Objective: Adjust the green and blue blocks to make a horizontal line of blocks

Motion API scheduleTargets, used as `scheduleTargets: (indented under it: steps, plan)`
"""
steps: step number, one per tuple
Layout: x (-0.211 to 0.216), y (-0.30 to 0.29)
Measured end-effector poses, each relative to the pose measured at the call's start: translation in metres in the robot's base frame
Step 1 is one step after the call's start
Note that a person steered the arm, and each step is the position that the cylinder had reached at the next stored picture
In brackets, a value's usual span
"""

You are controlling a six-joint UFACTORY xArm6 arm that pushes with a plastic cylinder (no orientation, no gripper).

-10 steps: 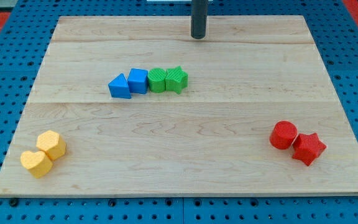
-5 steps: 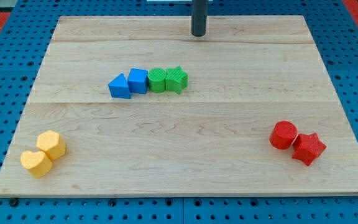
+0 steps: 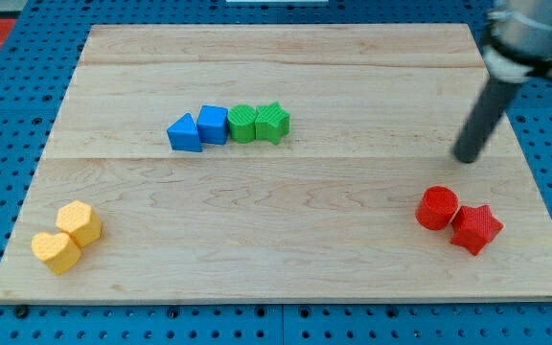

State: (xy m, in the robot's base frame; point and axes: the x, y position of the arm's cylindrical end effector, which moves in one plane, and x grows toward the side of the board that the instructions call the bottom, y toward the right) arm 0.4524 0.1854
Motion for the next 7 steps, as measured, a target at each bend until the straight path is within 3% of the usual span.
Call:
scheduleTargets:
  steps: [2,4,5,6,7]
  plan:
    - [-0.028,-0.178]
    - [-0.036,-0.259]
    - [-0.019,-0.271]
    - [-0.016,-0.335]
    - [-0.024,-0.343]
